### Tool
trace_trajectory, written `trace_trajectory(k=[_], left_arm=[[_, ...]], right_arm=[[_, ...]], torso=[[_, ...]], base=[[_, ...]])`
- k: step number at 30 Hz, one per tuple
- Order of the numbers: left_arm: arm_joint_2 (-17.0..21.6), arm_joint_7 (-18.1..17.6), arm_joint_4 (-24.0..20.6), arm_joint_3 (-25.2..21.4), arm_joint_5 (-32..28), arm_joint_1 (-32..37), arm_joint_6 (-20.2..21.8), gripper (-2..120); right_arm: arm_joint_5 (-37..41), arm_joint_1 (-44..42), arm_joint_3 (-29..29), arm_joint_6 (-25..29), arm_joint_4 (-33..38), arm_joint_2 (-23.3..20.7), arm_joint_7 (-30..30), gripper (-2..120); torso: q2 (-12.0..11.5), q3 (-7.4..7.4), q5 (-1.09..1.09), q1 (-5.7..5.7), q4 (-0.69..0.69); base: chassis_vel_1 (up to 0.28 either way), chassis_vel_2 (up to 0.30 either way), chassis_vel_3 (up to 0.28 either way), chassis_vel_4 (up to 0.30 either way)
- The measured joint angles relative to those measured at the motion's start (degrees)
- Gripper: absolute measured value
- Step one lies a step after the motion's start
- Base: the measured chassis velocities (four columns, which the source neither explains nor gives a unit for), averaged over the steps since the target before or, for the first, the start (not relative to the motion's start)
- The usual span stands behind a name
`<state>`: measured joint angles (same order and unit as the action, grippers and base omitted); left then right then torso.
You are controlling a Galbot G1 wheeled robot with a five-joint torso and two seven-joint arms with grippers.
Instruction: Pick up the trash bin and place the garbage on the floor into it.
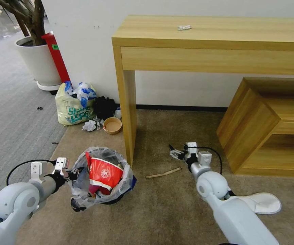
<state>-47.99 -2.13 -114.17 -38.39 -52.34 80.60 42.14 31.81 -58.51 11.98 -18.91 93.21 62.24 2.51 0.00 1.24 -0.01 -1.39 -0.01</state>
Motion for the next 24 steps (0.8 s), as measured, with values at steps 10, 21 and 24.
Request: trace_trajectory(k=[10, 21, 24], left_arm=[[-0.37, 0.26, 0.31, 0.38, 0.39, 0.10, 0.00, 0], [-0.42, 0.27, 0.37, 0.13, 0.29, -0.36, 0.00, 0], [-0.38, 0.16, 0.35, 0.18, 0.23, -0.65, 0.00, 0]], right_arm=[[-4.77, 7.47, -4.03, 7.91, -15.64, -6.65, -27.52, 100], [-20.53, 21.55, -12.43, 14.96, -31.63, -5.05, -46.75, 100], [-21.79, 25.24, -17.82, 15.70, -35.09, -4.25, -48.83, 100]], torso=[[0.00, 0.00, 0.00, 0.00, 0.00], [0.00, 0.00, -0.01, 0.00, 0.02], [0.00, 0.00, -0.01, 0.00, 0.01]], base=[[0.000, 0.000, 0.000, 0.000], [0.000, 0.000, 0.000, 0.000], [0.000, 0.000, 0.000, 0.000]])
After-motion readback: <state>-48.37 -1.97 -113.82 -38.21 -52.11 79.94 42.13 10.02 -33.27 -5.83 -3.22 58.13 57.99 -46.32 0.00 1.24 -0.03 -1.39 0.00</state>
